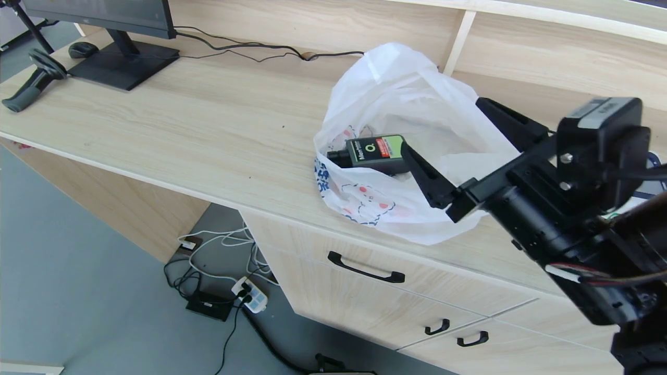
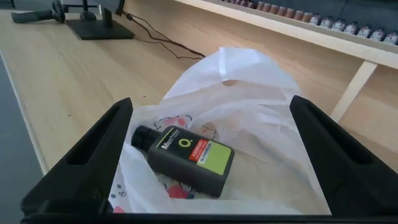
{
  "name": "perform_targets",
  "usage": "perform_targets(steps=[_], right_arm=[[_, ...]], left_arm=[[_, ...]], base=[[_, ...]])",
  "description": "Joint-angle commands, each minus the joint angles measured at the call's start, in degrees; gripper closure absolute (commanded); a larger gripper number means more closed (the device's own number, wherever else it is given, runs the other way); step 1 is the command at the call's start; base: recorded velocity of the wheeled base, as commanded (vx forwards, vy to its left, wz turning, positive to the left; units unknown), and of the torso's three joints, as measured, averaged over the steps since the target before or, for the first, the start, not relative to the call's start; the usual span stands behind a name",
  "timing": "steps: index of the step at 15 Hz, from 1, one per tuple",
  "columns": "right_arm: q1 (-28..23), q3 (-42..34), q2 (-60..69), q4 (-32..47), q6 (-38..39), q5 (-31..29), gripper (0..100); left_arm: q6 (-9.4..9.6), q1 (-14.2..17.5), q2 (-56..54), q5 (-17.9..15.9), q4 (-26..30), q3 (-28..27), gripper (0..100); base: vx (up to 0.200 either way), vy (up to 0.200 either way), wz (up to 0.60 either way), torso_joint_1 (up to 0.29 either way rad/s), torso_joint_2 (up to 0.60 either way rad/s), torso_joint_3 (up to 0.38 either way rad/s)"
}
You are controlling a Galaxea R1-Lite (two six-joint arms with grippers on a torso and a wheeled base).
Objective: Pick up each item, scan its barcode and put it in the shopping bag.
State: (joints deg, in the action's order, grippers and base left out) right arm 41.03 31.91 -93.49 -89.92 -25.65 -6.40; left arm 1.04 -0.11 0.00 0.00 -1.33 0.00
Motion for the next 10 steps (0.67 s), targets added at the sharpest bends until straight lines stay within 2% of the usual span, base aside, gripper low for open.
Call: perform_targets(steps=[1, 4, 10], right_arm=[[3.53, -15.92, 14.48, -0.08, 2.97, -5.82, 0], [3.44, -29.72, 21.07, -0.08, 5.17, -6.52, 0], [0.98, -31.83, 24.93, -0.08, 7.72, -9.16, 0]], left_arm=[[0.02, 0.02, 0.09, 0.0, 0.01, 0.0, 0], [0.02, 0.02, 0.09, 0.0, 0.01, 0.0, 0], [0.11, 0.02, 0.09, 0.0, 0.01, 0.0, 0]], base=[[0.0, 0.0, 0.0, 0.0, 0.0, 0.0], [0.0, 0.0, 0.0, 0.0, 0.0, 0.0], [0.0, 0.0, 0.0, 0.0, 0.0, 0.0]])
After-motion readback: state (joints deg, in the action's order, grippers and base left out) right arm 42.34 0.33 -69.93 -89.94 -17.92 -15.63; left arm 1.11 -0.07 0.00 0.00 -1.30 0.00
